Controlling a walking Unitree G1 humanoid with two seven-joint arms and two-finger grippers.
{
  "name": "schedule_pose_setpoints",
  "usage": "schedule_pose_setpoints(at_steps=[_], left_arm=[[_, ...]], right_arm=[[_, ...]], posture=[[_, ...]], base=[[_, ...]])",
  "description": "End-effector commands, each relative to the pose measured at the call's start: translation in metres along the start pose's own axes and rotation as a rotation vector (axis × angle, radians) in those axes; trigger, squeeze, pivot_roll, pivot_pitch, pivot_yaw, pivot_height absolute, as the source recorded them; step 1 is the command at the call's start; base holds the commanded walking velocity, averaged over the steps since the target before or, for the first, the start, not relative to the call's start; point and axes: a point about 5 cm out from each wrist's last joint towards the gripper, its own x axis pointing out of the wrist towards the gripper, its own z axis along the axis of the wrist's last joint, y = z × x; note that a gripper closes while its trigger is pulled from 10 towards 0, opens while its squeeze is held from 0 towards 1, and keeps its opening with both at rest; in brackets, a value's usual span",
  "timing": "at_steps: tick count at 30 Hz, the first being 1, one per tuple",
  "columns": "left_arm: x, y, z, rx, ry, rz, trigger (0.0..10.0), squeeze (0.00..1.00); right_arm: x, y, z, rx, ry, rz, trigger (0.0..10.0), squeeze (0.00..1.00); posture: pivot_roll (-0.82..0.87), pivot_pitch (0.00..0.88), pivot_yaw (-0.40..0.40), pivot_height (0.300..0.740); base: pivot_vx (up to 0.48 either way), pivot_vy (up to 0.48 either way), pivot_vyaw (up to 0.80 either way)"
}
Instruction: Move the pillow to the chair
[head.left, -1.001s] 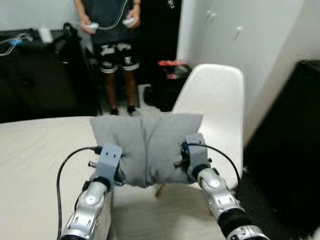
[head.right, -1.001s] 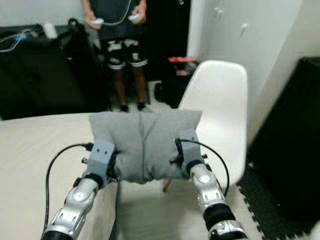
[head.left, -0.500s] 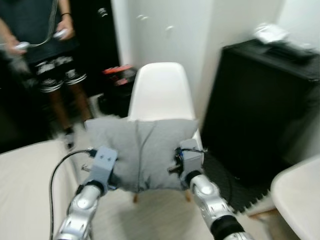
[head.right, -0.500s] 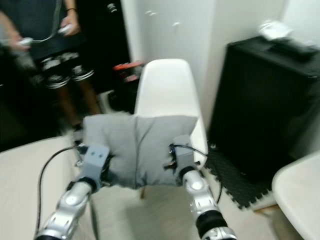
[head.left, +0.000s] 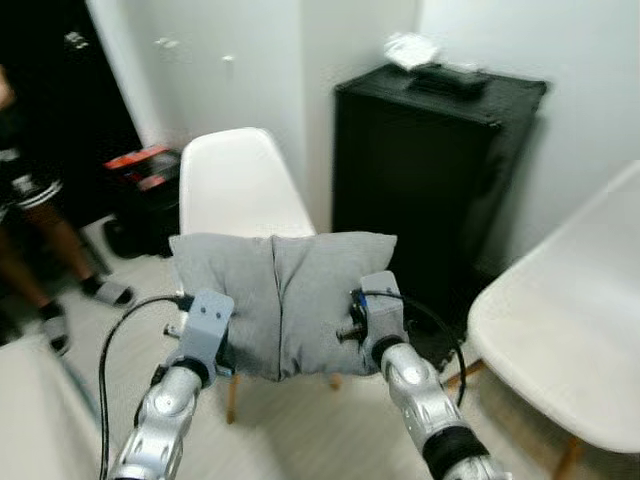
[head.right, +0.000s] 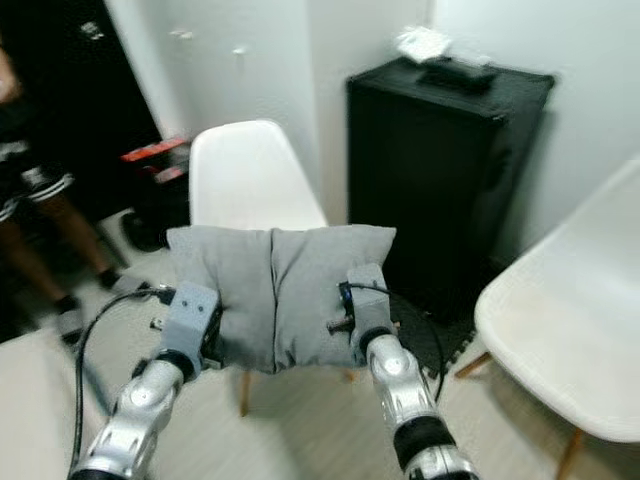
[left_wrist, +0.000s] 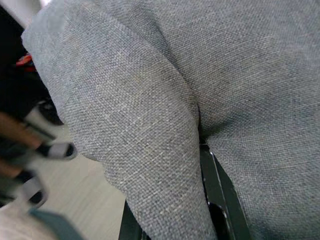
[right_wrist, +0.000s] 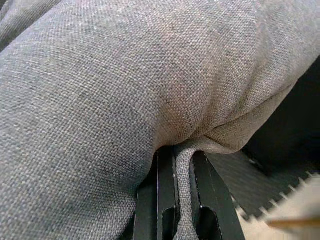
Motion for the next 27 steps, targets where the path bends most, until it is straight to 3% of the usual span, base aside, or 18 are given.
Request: schedule_pose_setpoints(at_steps=[1,14,19,21,27], left_arm=[[0.0013,-0.0075,0.0097,0.014,-0.042,-0.018,10.0,0.0],[0.0004,-0.0084,0.0083,0.003,-0.043,-0.011,10.0,0.0],[0.001,-0.0086,0.0084,-0.016,-0.042,-0.001,10.0,0.0],[0.003,-0.0074,0.008,-0.069,-0.035,0.031,10.0,0.0],[0.0026,-0.0072,0.0072,-0.075,-0.035,0.051,10.0,0.0]], right_arm=[[0.0053,0.0157,0.0087,-0.016,-0.03,0.074,10.0,0.0],[0.0068,0.0168,0.0105,-0.02,-0.032,0.079,10.0,0.0],[0.007,0.0164,0.0109,-0.02,-0.032,0.08,10.0,0.0],[0.0071,0.0156,0.0112,-0.017,-0.032,0.082,10.0,0.0],[0.0078,0.0149,0.0094,0.005,-0.019,0.087,10.0,0.0]], posture=[[0.14,0.0,0.052,0.732],[0.13,0.0,0.049,0.732],[0.12,0.0,0.047,0.732],[0.11,0.0,0.04,0.732],[0.12,0.0,0.018,0.732]], base=[[0.0,0.0,-0.8],[0.0,0.0,-0.8],[0.0,0.0,-0.8],[0.0,0.0,-0.8],[0.0,0.0,-0.8]])
